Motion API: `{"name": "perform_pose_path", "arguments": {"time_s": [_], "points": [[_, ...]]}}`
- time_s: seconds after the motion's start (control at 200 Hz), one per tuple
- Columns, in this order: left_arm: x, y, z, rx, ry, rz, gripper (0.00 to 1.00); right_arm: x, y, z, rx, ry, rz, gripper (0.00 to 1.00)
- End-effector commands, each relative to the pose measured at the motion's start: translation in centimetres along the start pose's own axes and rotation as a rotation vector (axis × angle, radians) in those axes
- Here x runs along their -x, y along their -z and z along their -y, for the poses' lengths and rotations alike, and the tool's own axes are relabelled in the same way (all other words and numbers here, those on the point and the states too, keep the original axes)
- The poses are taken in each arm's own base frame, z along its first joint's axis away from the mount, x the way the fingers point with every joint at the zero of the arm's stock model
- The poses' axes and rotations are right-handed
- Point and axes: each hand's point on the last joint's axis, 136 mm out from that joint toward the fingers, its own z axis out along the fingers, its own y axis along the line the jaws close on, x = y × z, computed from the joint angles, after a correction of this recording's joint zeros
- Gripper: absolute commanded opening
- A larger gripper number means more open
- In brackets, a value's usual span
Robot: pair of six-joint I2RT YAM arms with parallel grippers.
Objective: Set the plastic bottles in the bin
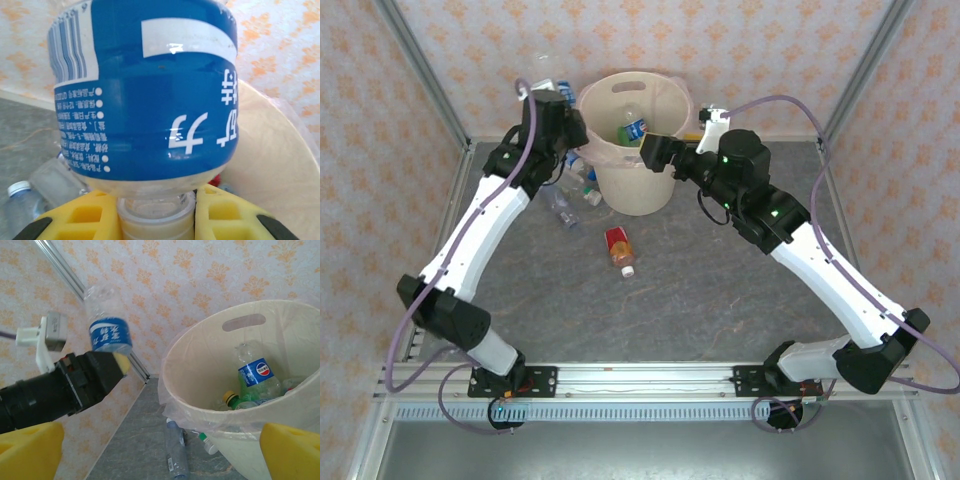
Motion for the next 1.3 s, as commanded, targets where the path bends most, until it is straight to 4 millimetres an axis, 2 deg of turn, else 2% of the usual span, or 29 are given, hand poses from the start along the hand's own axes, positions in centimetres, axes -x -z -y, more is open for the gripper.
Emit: {"name": "perform_pose_path", "arguments": {"time_s": [0.0, 0.28, 0.32, 0.335, 0.385, 0.601, 0.906, 0.936, 0.991, 1.086, 1.106, 1.296], "points": [[-0.4, -0.2, 2.8, -0.062, -0.061, -0.052, 0.28, 2.5, 2.0, -0.7, 0.008, -0.013, 0.073, 1.00], [-2.2, -2.8, 7.8, -0.159, -0.128, -0.110, 0.28, 2.8, 3.2, -0.2, -0.019, -0.008, 0.091, 1.00], [-2.1, -2.6, 8.4, -0.180, -0.132, -0.111, 0.28, 2.8, 3.2, -0.1, -0.024, -0.007, 0.091, 1.00], [-3.0, -3.6, 8.5, -0.175, -0.138, -0.130, 0.28, 2.9, 3.3, -0.1, -0.025, -0.008, 0.094, 1.00], [-3.6, -4.1, 9.1, -0.193, -0.143, -0.148, 0.28, 2.8, 3.4, 0.0, -0.026, -0.008, 0.093, 1.00], [-5.0, -5.4, 10.8, -0.248, -0.159, -0.188, 0.28, 2.8, 3.6, 0.1, -0.032, -0.008, 0.094, 1.00], [-6.0, -5.5, 11.8, -0.291, -0.165, -0.216, 0.28, 2.5, 3.6, 0.3, -0.036, -0.011, 0.089, 1.00], [-5.9, -5.5, 11.8, -0.291, -0.166, -0.215, 0.32, 2.5, 3.6, 0.3, -0.036, -0.012, 0.088, 1.00], [-5.9, -5.4, 11.8, -0.289, -0.167, -0.215, 0.47, 2.4, 3.6, 0.3, -0.036, -0.014, 0.086, 1.00], [-5.3, -4.9, 11.8, -0.290, -0.159, -0.203, 0.64, 2.3, 3.6, 0.3, -0.034, -0.017, 0.085, 1.00], [-5.2, -4.8, 11.8, -0.287, -0.158, -0.199, 0.70, 2.3, 3.5, 0.4, -0.036, -0.016, 0.084, 1.00], [-2.9, -3.1, 11.8, -0.289, -0.129, -0.140, 0.73, 2.2, 3.6, 0.4, -0.034, -0.019, 0.085, 1.00]]}}
